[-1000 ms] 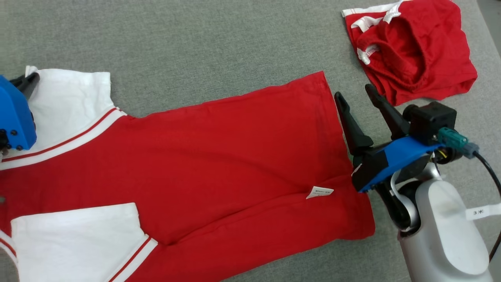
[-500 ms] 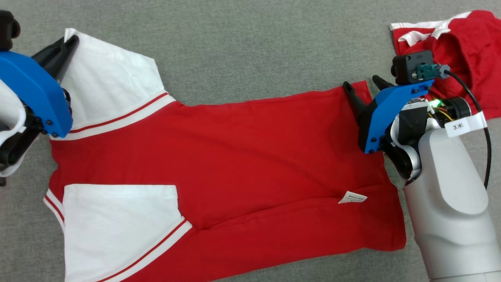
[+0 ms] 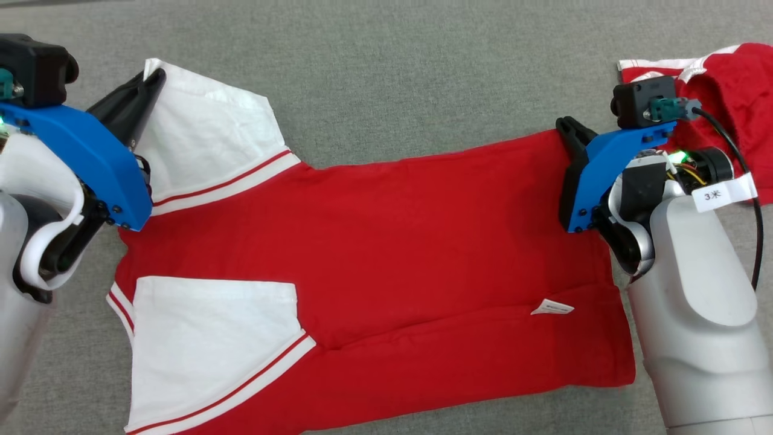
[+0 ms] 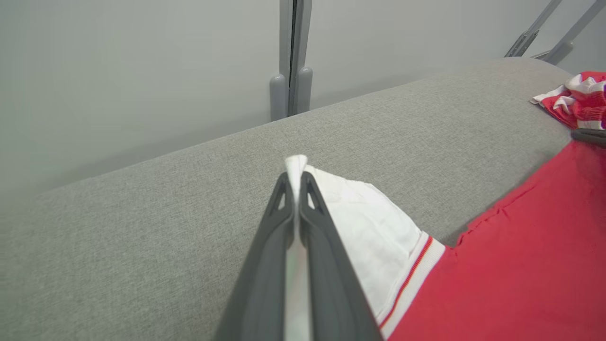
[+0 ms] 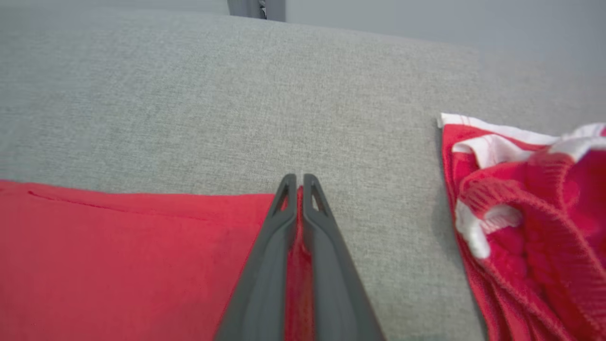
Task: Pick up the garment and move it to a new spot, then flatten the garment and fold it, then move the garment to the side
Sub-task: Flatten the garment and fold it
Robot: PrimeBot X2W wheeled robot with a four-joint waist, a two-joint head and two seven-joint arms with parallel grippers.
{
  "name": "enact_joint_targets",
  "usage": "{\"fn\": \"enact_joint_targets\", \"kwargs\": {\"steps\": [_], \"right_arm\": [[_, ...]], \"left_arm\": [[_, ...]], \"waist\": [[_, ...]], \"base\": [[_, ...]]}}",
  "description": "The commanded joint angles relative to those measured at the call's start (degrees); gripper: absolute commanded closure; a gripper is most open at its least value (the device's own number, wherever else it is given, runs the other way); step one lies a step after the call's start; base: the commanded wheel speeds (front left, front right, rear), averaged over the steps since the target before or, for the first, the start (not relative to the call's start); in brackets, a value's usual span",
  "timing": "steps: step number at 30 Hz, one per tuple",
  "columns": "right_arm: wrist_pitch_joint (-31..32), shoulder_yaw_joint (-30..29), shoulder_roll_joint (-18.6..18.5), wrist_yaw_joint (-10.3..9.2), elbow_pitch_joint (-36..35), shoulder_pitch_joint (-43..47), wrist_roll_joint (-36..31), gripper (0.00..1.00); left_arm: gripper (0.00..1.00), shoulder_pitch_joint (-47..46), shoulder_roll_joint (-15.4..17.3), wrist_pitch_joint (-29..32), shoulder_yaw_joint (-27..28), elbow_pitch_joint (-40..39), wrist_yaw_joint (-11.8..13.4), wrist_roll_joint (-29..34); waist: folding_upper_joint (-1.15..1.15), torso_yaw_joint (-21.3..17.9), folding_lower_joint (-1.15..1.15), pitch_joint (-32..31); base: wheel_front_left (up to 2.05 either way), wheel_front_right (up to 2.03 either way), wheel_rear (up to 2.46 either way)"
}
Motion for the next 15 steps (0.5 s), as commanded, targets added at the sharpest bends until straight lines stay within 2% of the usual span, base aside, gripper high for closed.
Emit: {"fn": "enact_joint_targets", "kwargs": {"steps": [1, 9, 15], "right_arm": [[-1.18, -0.32, -0.18, -0.01, -0.24, 0.72, -0.49, 1.00], [-8.97, -2.30, -0.30, -0.01, -2.93, 7.81, 1.17, 1.00], [-11.80, -3.98, -0.67, -0.01, -8.61, 18.10, 2.08, 1.00]], "left_arm": [[1.00, 0.99, -0.34, -1.00, 0.13, -0.03, -0.30, -0.32], [1.00, 10.20, -1.21, -9.35, -1.42, -4.44, -0.28, -0.30], [1.00, 21.48, -1.04, -16.11, -1.31, -10.65, 2.88, 0.15]], "waist": [[0.00, 0.05, 0.00, -0.75], [0.00, 2.55, 0.00, -6.71], [0.00, 4.45, 0.00, -11.02]], "base": [[0.00, 0.00, 0.00], [0.00, 0.00, 0.00], [0.00, 0.00, 0.00]]}}
